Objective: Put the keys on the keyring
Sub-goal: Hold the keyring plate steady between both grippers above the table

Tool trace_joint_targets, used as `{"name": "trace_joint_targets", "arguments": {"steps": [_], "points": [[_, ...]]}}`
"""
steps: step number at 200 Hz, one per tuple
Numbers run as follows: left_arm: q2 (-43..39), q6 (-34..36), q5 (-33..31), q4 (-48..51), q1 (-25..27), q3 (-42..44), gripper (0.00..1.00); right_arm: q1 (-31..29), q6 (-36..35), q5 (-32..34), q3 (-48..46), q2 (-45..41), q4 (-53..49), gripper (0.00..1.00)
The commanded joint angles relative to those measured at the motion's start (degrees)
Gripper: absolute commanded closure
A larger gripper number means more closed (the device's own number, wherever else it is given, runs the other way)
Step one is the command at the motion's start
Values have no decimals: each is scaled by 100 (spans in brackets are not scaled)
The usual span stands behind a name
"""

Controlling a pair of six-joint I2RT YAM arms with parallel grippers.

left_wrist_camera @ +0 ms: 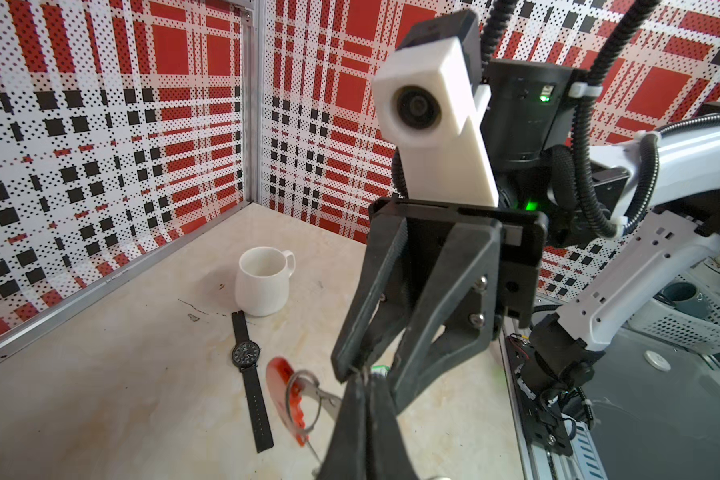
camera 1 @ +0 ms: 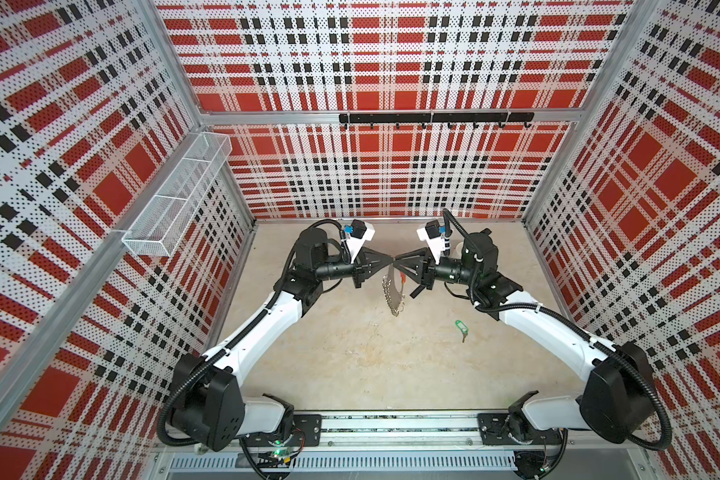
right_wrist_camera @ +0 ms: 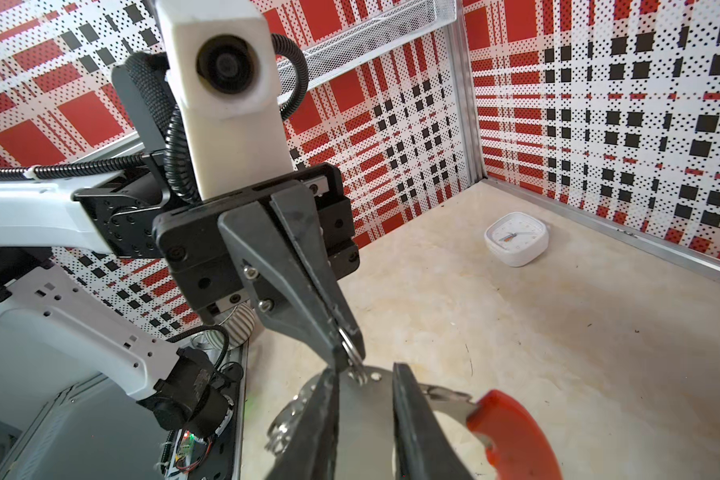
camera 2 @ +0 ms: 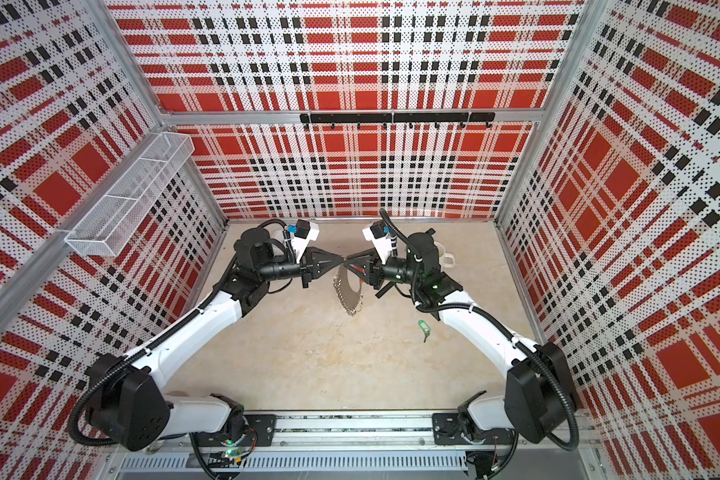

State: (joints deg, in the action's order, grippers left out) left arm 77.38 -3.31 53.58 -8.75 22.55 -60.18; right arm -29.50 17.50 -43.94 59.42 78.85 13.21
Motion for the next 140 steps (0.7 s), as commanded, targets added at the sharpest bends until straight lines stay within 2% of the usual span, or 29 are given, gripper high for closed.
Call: {"name": "trace_joint_targets", "arguments": {"steps": [1, 94, 125, 140], "points": [[31, 51, 157, -86, -24, -110, 100, 18, -1, -227, 60, 84, 169, 74], [57, -14, 198, -116, 57, -145, 100, 20, 78, -266, 124, 149, 297, 85], [66, -12, 227, -87, 66, -148, 100, 22, 52, -160, 116, 120, 309, 93], [66, -21, 237, -80, 75, -148, 100, 21, 52, -126, 122, 131, 309, 100]]}}
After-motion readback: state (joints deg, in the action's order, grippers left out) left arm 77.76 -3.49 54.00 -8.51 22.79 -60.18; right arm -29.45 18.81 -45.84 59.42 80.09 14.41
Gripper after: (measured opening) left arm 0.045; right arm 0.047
